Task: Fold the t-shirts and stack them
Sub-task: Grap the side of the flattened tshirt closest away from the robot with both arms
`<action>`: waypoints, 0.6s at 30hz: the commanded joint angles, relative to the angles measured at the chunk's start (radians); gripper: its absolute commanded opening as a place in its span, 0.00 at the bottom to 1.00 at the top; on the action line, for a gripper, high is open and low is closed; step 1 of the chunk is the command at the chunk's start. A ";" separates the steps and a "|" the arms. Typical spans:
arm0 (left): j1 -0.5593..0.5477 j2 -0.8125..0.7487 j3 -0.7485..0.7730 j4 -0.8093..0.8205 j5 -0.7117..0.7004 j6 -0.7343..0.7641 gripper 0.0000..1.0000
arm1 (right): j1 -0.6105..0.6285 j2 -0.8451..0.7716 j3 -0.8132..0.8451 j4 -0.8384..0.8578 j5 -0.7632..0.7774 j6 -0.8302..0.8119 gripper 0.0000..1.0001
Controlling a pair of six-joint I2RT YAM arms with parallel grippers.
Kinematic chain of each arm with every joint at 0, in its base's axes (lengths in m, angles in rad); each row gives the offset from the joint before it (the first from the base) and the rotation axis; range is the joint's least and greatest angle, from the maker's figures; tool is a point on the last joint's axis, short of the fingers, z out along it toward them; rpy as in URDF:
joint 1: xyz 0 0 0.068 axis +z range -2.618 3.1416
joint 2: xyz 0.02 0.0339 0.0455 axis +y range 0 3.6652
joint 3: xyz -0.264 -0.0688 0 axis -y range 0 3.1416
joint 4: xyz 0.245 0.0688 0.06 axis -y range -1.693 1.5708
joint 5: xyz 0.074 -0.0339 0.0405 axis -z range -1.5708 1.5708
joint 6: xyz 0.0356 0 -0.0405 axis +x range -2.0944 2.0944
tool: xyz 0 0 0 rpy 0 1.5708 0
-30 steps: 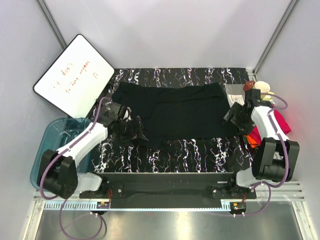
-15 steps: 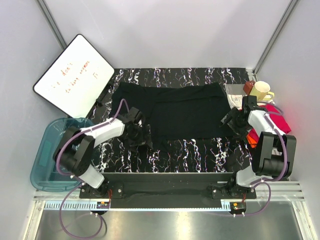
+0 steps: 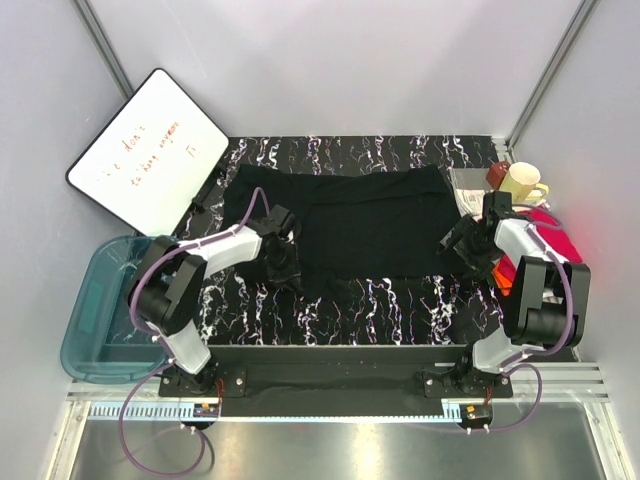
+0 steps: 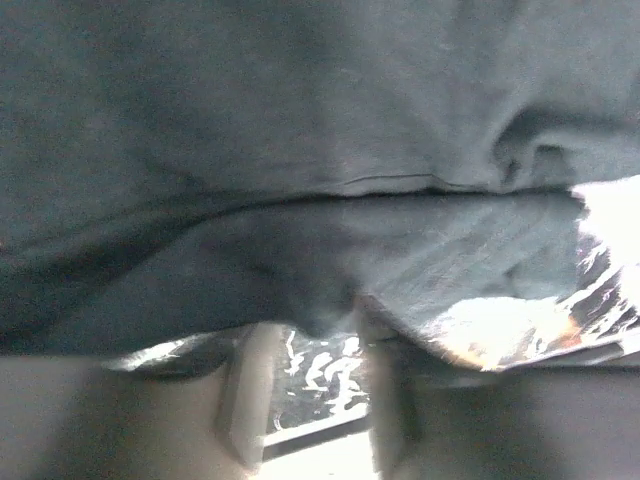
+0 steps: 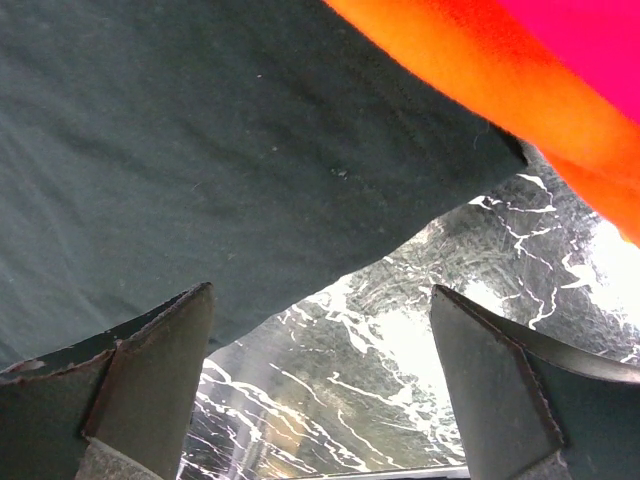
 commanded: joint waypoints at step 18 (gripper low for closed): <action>-0.010 -0.239 -0.012 -0.145 -0.039 -0.003 0.00 | -0.005 0.237 0.065 0.164 -0.041 0.009 0.21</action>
